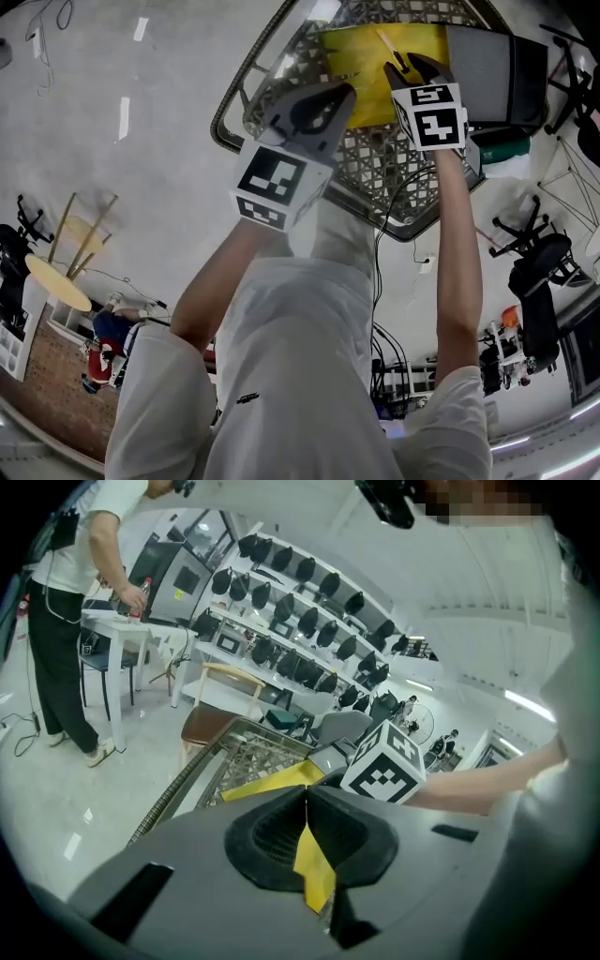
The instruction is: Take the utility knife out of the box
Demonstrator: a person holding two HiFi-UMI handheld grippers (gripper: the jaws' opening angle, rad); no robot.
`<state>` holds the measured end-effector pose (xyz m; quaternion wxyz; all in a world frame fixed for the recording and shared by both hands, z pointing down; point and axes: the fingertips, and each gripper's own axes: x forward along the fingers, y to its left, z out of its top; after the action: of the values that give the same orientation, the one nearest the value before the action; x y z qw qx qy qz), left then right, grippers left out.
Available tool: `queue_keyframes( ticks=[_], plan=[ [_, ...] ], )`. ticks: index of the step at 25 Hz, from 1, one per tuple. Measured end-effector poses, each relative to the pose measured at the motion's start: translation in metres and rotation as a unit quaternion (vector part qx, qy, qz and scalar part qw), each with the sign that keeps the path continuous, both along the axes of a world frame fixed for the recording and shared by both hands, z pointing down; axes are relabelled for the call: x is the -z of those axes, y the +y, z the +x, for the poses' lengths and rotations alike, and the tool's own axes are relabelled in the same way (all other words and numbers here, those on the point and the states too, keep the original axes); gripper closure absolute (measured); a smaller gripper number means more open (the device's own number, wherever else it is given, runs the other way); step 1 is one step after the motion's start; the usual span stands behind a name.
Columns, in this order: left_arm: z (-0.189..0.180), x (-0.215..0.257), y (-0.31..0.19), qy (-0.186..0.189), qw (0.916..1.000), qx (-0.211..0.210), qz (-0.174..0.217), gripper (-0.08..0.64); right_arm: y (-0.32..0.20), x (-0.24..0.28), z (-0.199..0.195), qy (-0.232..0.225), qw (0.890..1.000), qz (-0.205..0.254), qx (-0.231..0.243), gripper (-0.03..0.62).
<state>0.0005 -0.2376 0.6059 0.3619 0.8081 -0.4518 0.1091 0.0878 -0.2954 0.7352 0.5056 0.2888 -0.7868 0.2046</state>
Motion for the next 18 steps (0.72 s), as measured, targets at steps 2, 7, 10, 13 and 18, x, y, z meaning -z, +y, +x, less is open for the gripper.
queue_keyframes(
  ticks=[2,7,10,13,18],
  plan=[
    [0.0,-0.004,-0.002,0.002,1.0,0.002,-0.002,0.555,-0.002,-0.005,-0.001,0.002,1.0,-0.007,0.003,0.436],
    [0.005,-0.013,0.0,0.006,0.9999,0.0,-0.01,0.555,-0.005,-0.017,0.002,0.027,0.999,-0.016,0.009,0.468],
    [0.005,-0.013,-0.003,0.006,1.0,0.002,-0.007,0.555,-0.005,-0.023,0.003,0.036,0.999,-0.02,0.011,0.491],
    [0.006,-0.013,-0.003,0.007,1.0,0.001,-0.006,0.555,-0.001,-0.024,0.001,0.033,0.999,-0.025,0.013,0.524],
    [0.003,-0.01,-0.002,0.006,1.0,0.003,-0.004,0.555,0.0,-0.024,-0.001,0.039,0.999,-0.033,0.015,0.538]
  ],
)
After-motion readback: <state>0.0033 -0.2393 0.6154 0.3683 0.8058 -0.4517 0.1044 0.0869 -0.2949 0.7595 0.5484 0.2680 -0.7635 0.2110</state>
